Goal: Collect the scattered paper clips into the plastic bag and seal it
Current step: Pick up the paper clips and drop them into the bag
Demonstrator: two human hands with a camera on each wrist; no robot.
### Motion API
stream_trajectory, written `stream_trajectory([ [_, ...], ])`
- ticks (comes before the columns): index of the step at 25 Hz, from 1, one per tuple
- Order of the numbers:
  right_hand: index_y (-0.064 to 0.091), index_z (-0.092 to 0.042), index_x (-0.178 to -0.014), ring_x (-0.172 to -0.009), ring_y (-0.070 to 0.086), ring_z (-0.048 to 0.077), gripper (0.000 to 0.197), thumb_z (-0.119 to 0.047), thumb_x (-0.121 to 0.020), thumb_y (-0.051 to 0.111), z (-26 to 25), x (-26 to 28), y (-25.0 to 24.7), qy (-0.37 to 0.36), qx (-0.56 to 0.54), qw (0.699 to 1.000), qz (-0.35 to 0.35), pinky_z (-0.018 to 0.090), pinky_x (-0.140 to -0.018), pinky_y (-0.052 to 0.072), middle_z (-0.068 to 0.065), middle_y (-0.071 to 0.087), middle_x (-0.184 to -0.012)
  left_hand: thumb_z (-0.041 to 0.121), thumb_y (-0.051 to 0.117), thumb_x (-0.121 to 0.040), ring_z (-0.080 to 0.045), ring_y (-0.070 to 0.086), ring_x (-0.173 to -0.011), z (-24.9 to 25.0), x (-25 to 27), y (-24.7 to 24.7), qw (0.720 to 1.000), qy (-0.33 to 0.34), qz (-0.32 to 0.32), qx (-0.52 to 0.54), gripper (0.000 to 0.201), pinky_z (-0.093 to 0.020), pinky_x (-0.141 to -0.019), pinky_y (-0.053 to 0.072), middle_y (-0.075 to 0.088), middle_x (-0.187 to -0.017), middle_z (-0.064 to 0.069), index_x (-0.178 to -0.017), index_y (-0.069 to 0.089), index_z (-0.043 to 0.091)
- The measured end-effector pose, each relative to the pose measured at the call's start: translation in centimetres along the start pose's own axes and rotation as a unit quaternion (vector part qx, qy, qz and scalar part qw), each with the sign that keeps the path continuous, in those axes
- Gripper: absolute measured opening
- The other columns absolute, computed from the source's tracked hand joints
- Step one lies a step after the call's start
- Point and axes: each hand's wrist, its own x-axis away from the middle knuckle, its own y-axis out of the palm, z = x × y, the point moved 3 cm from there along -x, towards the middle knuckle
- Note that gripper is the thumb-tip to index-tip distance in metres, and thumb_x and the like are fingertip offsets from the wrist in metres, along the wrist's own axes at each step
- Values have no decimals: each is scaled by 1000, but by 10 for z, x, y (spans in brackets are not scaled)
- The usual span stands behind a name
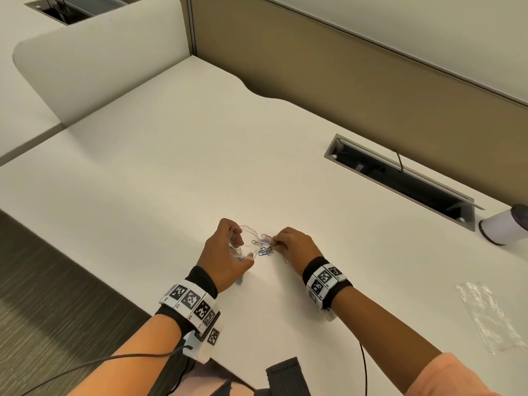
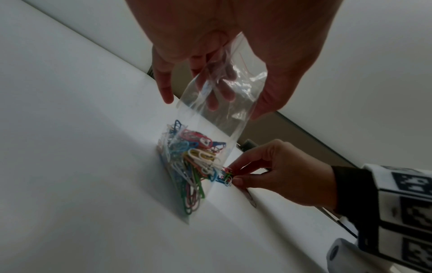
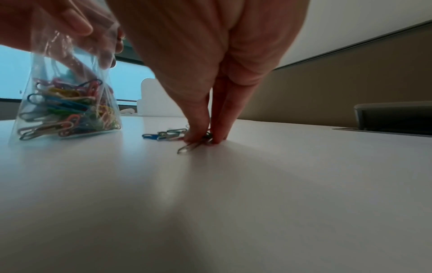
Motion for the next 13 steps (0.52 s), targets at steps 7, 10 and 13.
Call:
stream_trajectory([
  [7, 65, -10, -98, -88, 58, 23, 13, -17, -87, 63, 14, 10, -3, 69, -47, 996, 18, 29, -76, 45, 6, 61, -99, 11, 79, -68, -16, 58, -81, 3, 1, 6, 1000, 7, -16, -5, 49, -20, -70, 48, 59, -84, 3, -99, 44, 20],
  [10, 68, -8, -93, -84, 61, 21, 12, -16, -83, 68, 23, 13, -9, 109, -107, 988, 20, 30, -77, 51, 7, 67, -93, 10, 79, -68, -16, 57, -81, 4, 1, 8, 1000, 9, -20, -2, 49, -21, -70, 48, 58, -84, 2, -100, 44, 19],
  [13, 71, -8, -88, -72, 59, 12, 15, -21, -80, 75, 35, 21, -18, 151, -170, 973, 28, 15, -64, 46, -1, 66, -81, 10, 79, -68, -15, 56, -81, 4, 2, 10, 1000, 8, -24, 0, 48, -18, -69, 47, 58, -85, 2, -101, 44, 18],
])
